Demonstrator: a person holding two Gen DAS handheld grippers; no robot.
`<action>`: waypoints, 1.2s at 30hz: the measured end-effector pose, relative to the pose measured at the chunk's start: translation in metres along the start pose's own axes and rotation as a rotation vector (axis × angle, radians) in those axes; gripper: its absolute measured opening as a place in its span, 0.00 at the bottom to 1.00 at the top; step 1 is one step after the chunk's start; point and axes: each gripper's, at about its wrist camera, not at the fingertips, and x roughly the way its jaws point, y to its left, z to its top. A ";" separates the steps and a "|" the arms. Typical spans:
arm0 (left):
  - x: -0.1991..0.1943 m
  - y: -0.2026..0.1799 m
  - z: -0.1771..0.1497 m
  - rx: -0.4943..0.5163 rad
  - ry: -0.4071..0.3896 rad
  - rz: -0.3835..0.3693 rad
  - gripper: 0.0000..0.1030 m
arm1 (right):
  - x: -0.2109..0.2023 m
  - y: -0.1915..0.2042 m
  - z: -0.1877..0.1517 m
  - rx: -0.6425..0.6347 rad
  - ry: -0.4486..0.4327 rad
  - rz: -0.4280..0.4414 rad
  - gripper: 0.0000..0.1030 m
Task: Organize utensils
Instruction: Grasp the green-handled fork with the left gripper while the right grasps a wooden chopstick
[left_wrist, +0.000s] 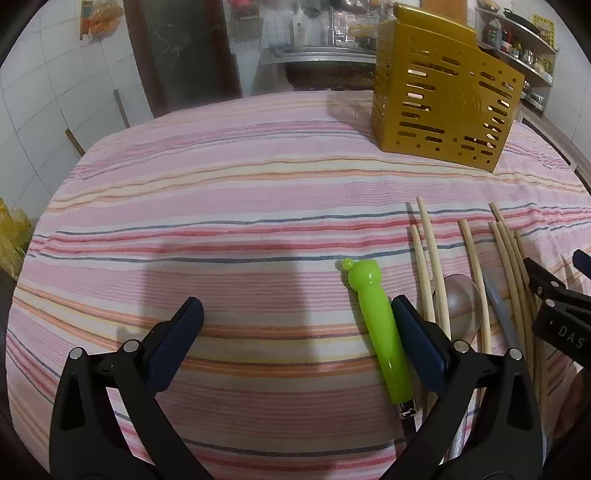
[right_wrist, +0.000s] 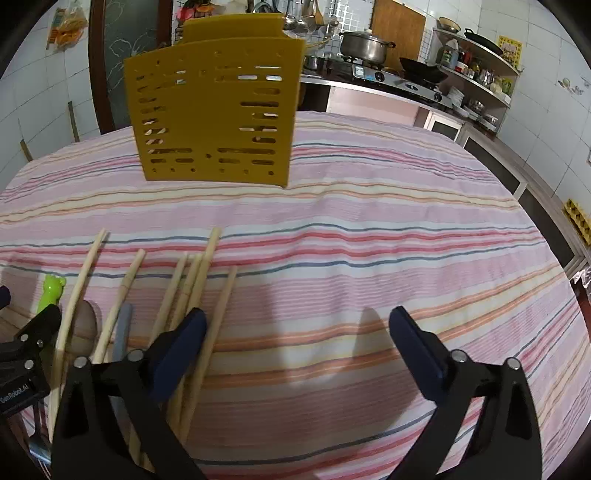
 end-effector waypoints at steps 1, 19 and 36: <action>-0.001 0.001 0.001 -0.007 0.002 -0.005 0.95 | -0.001 -0.001 0.000 0.008 0.004 0.003 0.91; 0.004 -0.012 0.010 -0.006 0.038 -0.017 0.69 | -0.001 0.019 0.005 0.007 0.031 0.082 0.33; 0.002 -0.015 0.017 -0.034 0.081 -0.045 0.17 | -0.002 0.014 0.015 0.020 0.025 0.141 0.10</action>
